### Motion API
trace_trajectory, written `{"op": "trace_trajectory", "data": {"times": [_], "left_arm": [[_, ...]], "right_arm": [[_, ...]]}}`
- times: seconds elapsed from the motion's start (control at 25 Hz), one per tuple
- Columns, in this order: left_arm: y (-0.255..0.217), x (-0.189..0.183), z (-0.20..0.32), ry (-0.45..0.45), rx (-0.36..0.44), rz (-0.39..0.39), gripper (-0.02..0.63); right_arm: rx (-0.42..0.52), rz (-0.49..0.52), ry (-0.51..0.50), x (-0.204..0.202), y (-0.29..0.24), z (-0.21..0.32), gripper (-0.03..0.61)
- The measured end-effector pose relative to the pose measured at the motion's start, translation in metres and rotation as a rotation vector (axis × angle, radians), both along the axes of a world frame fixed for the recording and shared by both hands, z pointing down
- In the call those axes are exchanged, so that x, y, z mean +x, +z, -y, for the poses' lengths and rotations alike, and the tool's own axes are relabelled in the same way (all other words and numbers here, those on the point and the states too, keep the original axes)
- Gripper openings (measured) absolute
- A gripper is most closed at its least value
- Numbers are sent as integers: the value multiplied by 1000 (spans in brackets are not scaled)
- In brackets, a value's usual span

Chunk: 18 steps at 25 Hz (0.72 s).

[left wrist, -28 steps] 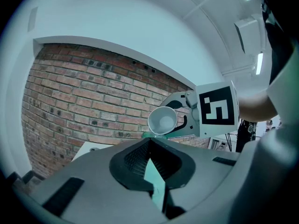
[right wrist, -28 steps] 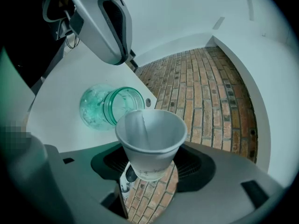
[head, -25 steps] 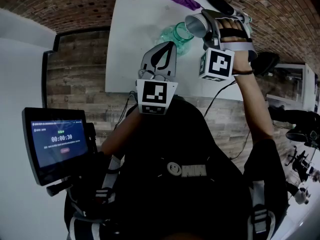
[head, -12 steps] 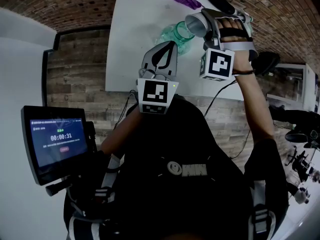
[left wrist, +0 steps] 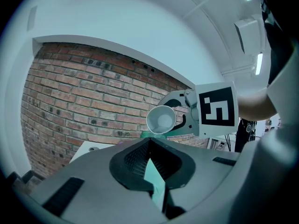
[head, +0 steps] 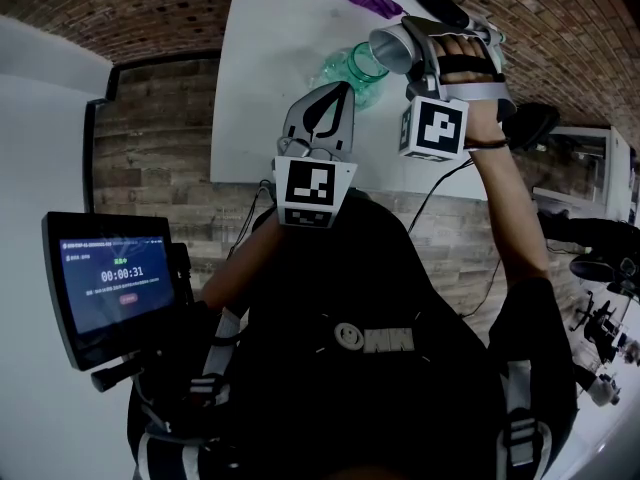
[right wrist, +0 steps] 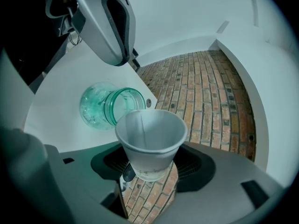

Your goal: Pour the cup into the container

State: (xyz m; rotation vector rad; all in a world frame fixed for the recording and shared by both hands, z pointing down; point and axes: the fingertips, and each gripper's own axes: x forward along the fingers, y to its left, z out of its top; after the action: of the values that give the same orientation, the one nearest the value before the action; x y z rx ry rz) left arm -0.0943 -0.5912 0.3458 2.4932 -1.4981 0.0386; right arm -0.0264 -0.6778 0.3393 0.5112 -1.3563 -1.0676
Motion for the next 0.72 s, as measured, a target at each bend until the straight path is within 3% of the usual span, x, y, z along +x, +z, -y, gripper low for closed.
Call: {"op": "trace_trajectory", "data": {"times": [0.72], "left_arm": [[-1, 0, -1, 4, 5, -3, 0]], "right_arm": [[12, -13, 1, 1, -1, 0, 287]]}}
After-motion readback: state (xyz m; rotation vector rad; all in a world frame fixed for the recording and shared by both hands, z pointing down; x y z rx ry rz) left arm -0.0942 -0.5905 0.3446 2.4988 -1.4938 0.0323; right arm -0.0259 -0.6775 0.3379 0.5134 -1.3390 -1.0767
